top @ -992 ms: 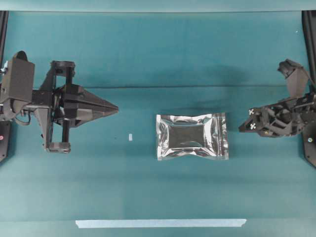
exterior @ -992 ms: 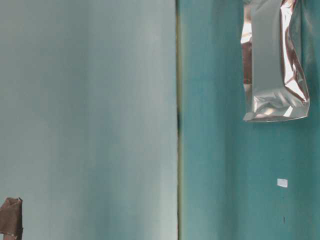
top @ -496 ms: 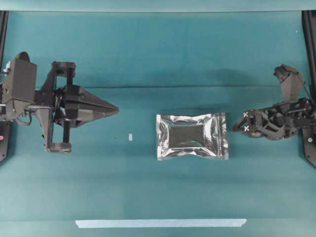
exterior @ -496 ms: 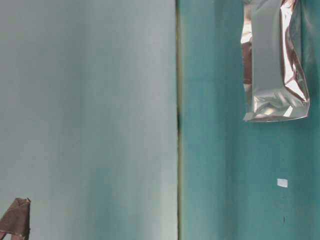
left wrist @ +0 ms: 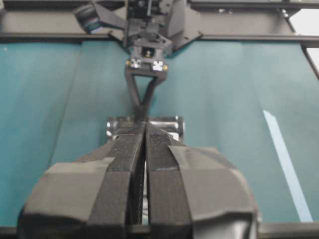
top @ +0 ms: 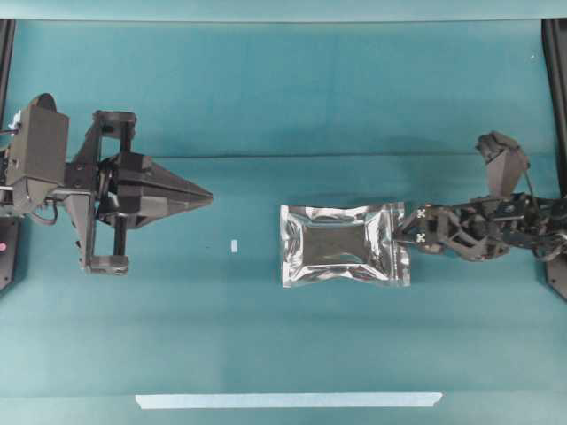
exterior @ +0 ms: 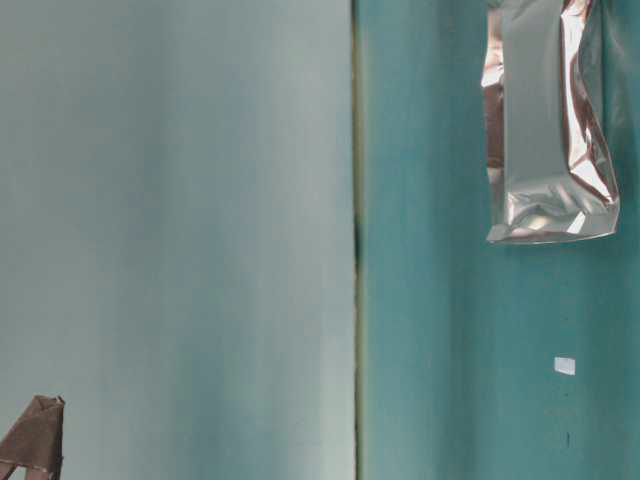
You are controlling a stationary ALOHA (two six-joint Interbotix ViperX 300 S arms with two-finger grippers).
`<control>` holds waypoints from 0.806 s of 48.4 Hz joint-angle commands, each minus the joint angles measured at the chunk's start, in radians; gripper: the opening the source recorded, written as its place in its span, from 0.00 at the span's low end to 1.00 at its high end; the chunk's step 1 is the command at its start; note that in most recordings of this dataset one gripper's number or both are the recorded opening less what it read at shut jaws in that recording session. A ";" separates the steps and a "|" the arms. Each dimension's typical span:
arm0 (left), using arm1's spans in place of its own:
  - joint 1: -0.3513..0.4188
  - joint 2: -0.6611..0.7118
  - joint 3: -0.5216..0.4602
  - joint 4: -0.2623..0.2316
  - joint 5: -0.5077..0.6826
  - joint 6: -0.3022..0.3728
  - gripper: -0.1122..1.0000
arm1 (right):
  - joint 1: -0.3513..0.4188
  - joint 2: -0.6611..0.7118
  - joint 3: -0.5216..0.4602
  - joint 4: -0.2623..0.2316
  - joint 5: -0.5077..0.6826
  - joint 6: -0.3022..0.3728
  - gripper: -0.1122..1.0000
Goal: Hand over the silver zip bag and make it stand upright.
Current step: 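Close the right gripper on the bag's right edge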
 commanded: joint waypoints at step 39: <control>0.005 -0.003 -0.023 0.002 -0.005 -0.005 0.09 | 0.057 0.126 -0.095 0.002 -0.005 0.017 0.89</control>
